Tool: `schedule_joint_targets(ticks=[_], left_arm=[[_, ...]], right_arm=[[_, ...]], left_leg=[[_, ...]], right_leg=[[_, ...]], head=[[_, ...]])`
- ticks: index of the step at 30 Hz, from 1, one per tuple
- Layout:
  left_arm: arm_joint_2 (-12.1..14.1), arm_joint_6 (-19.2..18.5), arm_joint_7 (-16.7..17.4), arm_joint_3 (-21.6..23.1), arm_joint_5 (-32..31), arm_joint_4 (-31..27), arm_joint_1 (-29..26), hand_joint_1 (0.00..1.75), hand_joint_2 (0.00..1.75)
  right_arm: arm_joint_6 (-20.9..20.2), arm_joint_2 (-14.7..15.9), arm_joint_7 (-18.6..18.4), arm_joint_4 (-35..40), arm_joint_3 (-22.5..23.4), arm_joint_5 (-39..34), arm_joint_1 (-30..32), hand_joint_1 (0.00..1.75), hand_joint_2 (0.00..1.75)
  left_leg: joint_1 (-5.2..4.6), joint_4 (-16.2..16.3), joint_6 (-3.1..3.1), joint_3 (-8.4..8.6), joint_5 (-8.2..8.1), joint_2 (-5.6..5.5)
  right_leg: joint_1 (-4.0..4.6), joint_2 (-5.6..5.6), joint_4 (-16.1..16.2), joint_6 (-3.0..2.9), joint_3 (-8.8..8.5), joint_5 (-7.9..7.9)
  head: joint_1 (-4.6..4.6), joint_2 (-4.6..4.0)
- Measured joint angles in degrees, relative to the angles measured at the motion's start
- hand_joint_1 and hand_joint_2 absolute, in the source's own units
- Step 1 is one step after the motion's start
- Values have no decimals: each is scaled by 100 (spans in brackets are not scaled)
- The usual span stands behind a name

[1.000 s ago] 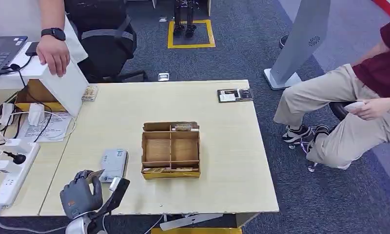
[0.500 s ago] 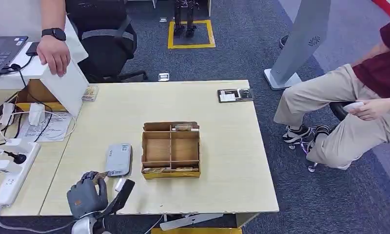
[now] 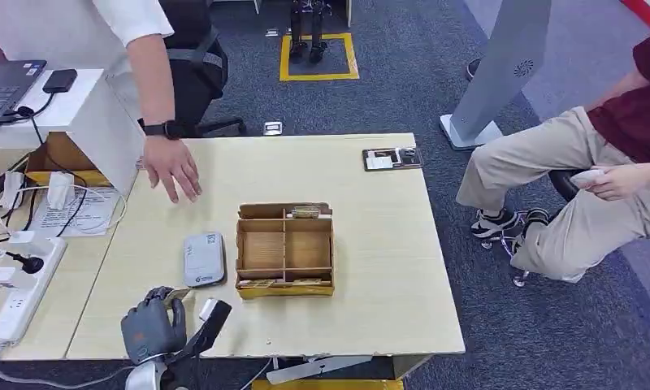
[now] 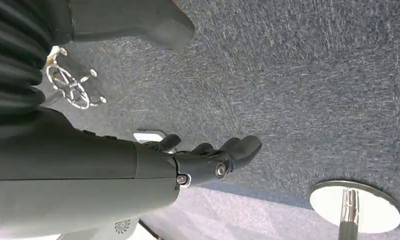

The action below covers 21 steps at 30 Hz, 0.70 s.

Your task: Pass the card to the sensor for recognition and then transmit it.

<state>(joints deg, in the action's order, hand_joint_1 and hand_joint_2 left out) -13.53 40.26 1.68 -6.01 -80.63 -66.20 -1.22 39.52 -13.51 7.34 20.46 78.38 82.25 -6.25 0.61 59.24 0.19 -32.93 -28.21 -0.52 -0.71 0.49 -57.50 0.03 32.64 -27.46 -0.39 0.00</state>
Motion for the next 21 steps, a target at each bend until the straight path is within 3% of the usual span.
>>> schedule_joint_targets(ticks=[21], left_arm=[[148,13,203,295,94,183,30,175,175]], right_arm=[[-2,0,-9,-4,0,0,2,0,175]], left_leg=[[0,0,0,1,0,0]], right_leg=[[0,0,0,0,-2,0]], head=[[0,0]])
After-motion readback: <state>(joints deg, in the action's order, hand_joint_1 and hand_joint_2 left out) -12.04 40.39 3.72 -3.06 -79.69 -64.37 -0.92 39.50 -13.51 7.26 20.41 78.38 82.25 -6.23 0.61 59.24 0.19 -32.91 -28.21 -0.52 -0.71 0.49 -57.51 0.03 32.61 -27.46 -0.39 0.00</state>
